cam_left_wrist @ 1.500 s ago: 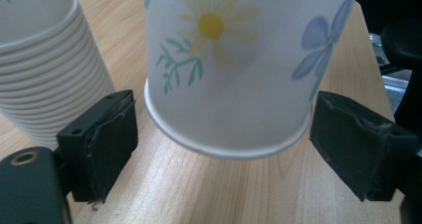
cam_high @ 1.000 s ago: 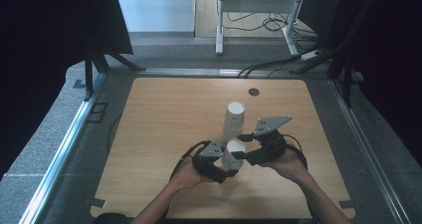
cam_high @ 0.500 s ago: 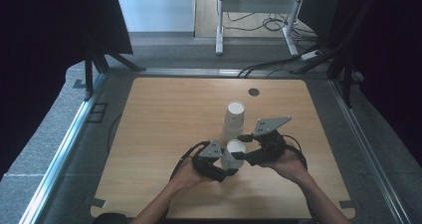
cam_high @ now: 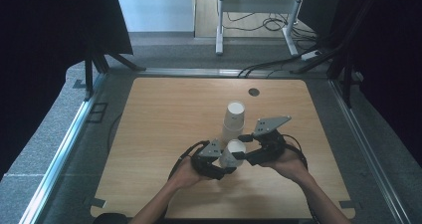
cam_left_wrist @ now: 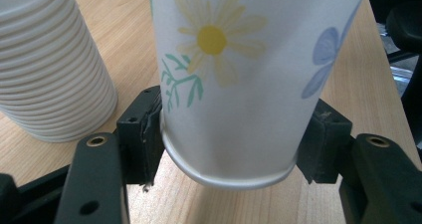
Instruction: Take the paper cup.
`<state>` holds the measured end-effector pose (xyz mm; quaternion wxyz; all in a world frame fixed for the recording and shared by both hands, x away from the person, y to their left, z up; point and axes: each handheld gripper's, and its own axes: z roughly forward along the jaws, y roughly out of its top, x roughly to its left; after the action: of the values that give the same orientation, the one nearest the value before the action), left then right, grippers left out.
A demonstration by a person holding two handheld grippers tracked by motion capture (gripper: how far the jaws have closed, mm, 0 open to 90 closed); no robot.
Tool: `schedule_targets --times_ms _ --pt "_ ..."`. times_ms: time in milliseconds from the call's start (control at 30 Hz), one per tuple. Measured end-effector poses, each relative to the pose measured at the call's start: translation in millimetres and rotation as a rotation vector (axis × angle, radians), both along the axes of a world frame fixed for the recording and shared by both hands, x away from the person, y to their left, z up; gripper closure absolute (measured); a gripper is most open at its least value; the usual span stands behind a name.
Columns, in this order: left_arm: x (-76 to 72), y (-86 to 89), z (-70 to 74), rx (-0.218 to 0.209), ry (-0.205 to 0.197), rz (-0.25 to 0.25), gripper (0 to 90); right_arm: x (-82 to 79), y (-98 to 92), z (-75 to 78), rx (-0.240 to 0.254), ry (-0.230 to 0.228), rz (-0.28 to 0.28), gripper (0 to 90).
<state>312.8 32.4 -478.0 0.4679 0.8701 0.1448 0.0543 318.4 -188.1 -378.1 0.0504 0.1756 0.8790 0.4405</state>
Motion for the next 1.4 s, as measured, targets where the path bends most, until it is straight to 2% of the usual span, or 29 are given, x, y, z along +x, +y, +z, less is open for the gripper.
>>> schedule_targets --times_ms 33,67,133,167,333,400,433,467,533,567,633,700,800,833,867,933,967,1033,1067,1133,1200,1300,1333,1400 --pt "0.0 0.0 0.0 0.0 0.0 0.0 36.6 0.0 0.0 0.0 0.0 0.0 0.0 36.8" --pt "0.1 -0.1 0.4 0.005 0.0 -0.001 36.7 0.5 -0.3 0.0 0.005 0.0 -0.006 32.0" --pt "0.0 0.1 1.2 0.014 -0.002 -0.003 36.7 0.8 -0.5 0.0 0.004 0.001 -0.009 31.1" --pt "0.2 0.7 2.1 0.025 -0.002 -0.005 36.7 0.9 -1.7 0.5 0.002 -0.003 -0.015 27.2" --pt "0.6 2.5 3.8 0.065 -0.007 -0.011 36.7 0.6 -3.9 2.6 -0.012 -0.008 -0.012 23.5" --pt "1.5 4.0 5.6 0.115 -0.018 -0.027 36.7 -0.2 -4.9 4.2 -0.044 -0.013 0.001 21.7" --pt "1.5 4.0 5.6 0.115 -0.018 -0.027 36.7 -0.2 -4.9 4.2 -0.044 -0.013 0.001 21.7" --pt "1.1 4.2 6.9 0.139 -0.028 -0.031 36.7 -0.9 -4.5 5.1 -0.079 -0.015 0.016 20.8" --pt "0.9 4.2 7.8 0.154 -0.029 -0.037 36.7 -0.9 -4.3 5.2 -0.092 -0.019 0.02 20.2" --pt "-0.2 3.0 8.4 0.158 -0.028 -0.031 36.7 -1.3 -2.5 5.2 -0.132 -0.021 0.038 19.4" --pt "-0.2 2.8 9.4 0.172 -0.031 -0.037 36.7 -1.4 -1.7 5.0 -0.146 -0.023 0.043 19.1" --pt "-1.5 0.5 10.6 0.195 -0.032 -0.044 36.7 -2.1 2.9 3.7 -0.21 -0.029 0.07 18.3" --pt "-2.7 -2.2 11.4 0.229 -0.035 -0.057 36.7 -3.6 8.9 1.0 -0.268 -0.032 0.097 18.0" --pt "-2.7 -2.2 11.4 0.229 -0.035 -0.057 36.7 -3.6 8.9 1.0 -0.268 -0.032 0.097 18.0" --pt "-3.6 -4.4 11.4 0.245 -0.038 -0.064 36.7 -4.3 13.6 -1.8 -0.311 -0.031 0.114 17.9" --pt "-4.1 -5.4 11.4 0.249 -0.039 -0.065 36.7 -4.8 17.0 -4.2 -0.341 -0.033 0.123 17.9" --pt "-4.4 -6.0 11.7 0.255 -0.038 -0.07 36.7 -4.8 17.0 -4.2 -0.341 -0.033 0.123 17.9" --pt "-5.0 -7.7 11.5 0.258 -0.034 -0.075 36.7 -4.8 22.6 -9.3 -0.379 -0.024 0.143 18.2" --pt "-4.6 -8.6 11.8 0.28 -0.042 -0.087 36.7 -4.6 23.9 -10.8 -0.382 -0.026 0.149 18.6" --pt "-5.3 -10.3 10.8 0.271 -0.035 -0.085 36.7 -4.9 27.2 -13.7 -0.401 -0.022 0.158 18.9" --pt "-4.9 -10.9 11.4 0.286 -0.038 -0.093 36.7 -5.4 30.2 -15.9 -0.419 -0.016 0.163 20.0" --pt "-5.4 -12.7 10.9 0.283 -0.034 -0.097 36.6 -5.3 34.2 -18.9 -0.437 -0.013 0.172 21.1" --pt "-5.0 -12.7 11.5 0.297 -0.039 -0.107 36.7 -4.9 35.4 -20.1 -0.441 -0.018 0.179 21.6" --pt "-6.0 -14.4 10.0 0.281 -0.034 -0.097 36.7 -4.7 37.2 -21.5 -0.449 -0.017 0.181 22.4"
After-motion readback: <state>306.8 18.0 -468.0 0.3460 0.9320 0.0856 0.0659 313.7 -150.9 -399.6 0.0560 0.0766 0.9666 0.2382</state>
